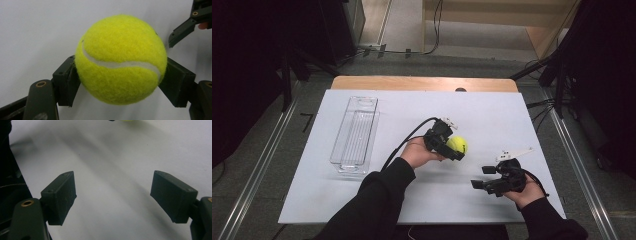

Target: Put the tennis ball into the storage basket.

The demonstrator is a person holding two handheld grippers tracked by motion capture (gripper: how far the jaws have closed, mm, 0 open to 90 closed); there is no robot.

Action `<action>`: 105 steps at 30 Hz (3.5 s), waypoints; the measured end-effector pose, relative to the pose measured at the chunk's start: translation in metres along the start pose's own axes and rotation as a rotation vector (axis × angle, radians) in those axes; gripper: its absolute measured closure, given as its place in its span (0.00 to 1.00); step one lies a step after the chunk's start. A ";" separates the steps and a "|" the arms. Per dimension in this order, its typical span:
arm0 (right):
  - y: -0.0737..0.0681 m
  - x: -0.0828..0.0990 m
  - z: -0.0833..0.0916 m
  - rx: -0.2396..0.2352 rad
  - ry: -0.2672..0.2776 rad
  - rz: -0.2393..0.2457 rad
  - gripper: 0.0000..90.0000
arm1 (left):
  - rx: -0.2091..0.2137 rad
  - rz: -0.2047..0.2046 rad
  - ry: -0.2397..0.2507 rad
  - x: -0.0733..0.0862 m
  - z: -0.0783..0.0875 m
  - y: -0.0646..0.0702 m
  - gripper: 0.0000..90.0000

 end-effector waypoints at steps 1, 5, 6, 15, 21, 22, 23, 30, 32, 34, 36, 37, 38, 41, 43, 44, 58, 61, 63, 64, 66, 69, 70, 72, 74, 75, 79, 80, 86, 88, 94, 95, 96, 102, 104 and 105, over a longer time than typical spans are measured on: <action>0.000 0.000 0.000 -0.001 0.000 0.000 0.20 | 0.003 0.000 0.005 0.000 0.001 0.001 0.29; 0.000 0.000 0.001 0.000 0.005 -0.004 0.20 | 0.011 -0.004 0.026 -0.002 0.005 0.007 0.29; 0.000 0.000 0.001 0.000 0.005 -0.004 0.20 | 0.012 -0.012 0.022 -0.002 0.007 0.008 0.29; -0.001 0.000 0.000 -0.004 0.003 0.005 0.20 | 0.006 0.005 0.050 -0.005 0.023 0.009 0.29; -0.001 0.000 0.001 -0.002 0.004 0.002 0.20 | 0.006 0.016 0.071 -0.007 0.034 0.009 0.29; -0.001 0.000 0.001 -0.003 0.004 0.002 0.20 | 0.009 0.021 0.073 -0.007 0.036 0.009 0.29; -0.001 0.000 0.001 -0.003 0.005 0.005 0.20 | 0.010 0.024 0.070 -0.006 0.038 0.009 0.29; -0.001 -0.001 0.000 -0.002 0.005 0.004 0.20 | 0.016 0.045 0.078 -0.006 0.048 0.010 0.29; -0.001 -0.001 0.000 -0.002 0.005 0.005 0.20 | 0.016 0.048 0.075 -0.006 0.050 0.011 0.29; -0.001 -0.001 0.000 -0.001 0.004 0.006 0.20 | 0.013 0.050 0.076 -0.006 0.053 0.012 0.29; -0.001 -0.001 0.000 0.002 0.003 0.008 0.20 | 0.014 0.051 0.079 -0.007 0.055 0.012 0.29; -0.001 0.000 -0.001 0.004 0.002 0.010 0.20 | 0.013 0.053 0.081 -0.007 0.056 0.013 0.29; -0.001 0.000 -0.001 0.004 0.001 0.011 0.20 | 0.011 0.055 0.085 -0.007 0.057 0.013 0.29; -0.001 0.000 -0.001 0.005 0.001 0.011 0.20 | 0.020 0.056 0.090 -0.008 0.061 0.015 0.29; -0.002 0.000 -0.001 0.004 0.002 0.012 0.20 | 0.019 0.053 0.089 -0.008 0.065 0.016 0.29; -0.002 0.000 0.000 0.004 0.001 0.012 0.20 | 0.018 0.054 0.091 -0.009 0.067 0.016 0.29; -0.002 0.000 0.000 0.002 0.002 0.011 0.20 | -0.005 0.061 0.105 -0.008 0.087 0.015 0.29; -0.002 0.000 0.000 0.001 0.002 0.012 0.20 | -0.008 0.059 0.108 -0.008 0.090 0.015 0.29; -0.002 0.000 0.000 0.001 0.002 0.011 0.20 | -0.008 0.056 0.106 -0.007 0.092 0.014 0.29; -0.002 0.000 0.000 0.001 0.002 0.011 0.20 | -0.010 0.058 0.106 -0.007 0.093 0.014 0.29; -0.002 -0.001 0.000 0.001 0.003 0.010 0.20 | -0.012 0.063 0.110 -0.007 0.094 0.013 0.29; -0.003 0.000 0.001 0.001 0.003 0.013 0.20 | -0.022 0.065 0.106 -0.005 0.096 0.011 0.29; -0.003 0.000 0.001 0.001 0.003 0.014 0.20 | -0.025 0.067 0.103 -0.004 0.097 0.010 0.29; -0.003 0.000 0.001 0.001 0.004 0.016 0.20 | -0.027 0.070 0.106 -0.004 0.098 0.009 0.29; -0.003 0.000 0.001 0.001 0.003 0.014 0.20 | -0.031 0.071 0.109 -0.003 0.100 0.008 0.29; -0.003 0.000 0.001 0.001 0.003 0.013 0.20 | -0.035 0.072 0.105 -0.002 0.101 0.007 0.29; -0.003 0.000 0.001 0.002 0.003 0.014 0.20 | -0.040 0.078 0.112 -0.001 0.104 0.005 0.29; -0.003 0.000 0.001 0.002 0.003 0.014 0.20 | -0.040 0.080 0.111 0.000 0.105 0.004 0.29; -0.003 0.000 0.001 0.002 0.003 0.013 0.20 | -0.046 0.089 0.116 0.002 0.111 0.002 0.29; -0.003 0.000 0.001 0.002 0.003 0.014 0.20 | -0.047 0.090 0.118 0.002 0.113 0.000 0.29; -0.003 0.000 0.001 0.001 0.002 0.014 0.20 | -0.050 0.104 0.126 0.005 0.119 -0.002 0.29; -0.003 0.000 0.001 0.002 0.002 0.014 0.20 | -0.050 0.103 0.128 0.005 0.119 -0.003 0.29; -0.003 0.000 0.001 0.001 0.001 0.014 0.20 | -0.052 0.106 0.128 0.005 0.120 -0.003 0.29; -0.003 0.000 0.001 0.001 0.001 0.013 0.20 | -0.061 0.113 0.130 0.008 0.125 -0.007 0.29; -0.004 0.000 0.000 0.000 0.001 0.016 0.20 | -0.069 0.120 0.131 0.010 0.127 -0.010 0.29; -0.004 0.000 0.000 0.000 0.001 0.015 0.20 | -0.072 0.122 0.131 0.010 0.128 -0.010 0.29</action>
Point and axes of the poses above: each handheld gripper's, and its own axes: z roughly backward along the jaws, x roughly out of its underside, y roughly to its right, the point moved 10 cm from there along -z, roughly forward along the jaws, and after that the axes turned 15 degrees about x, right-handed, at the moved point
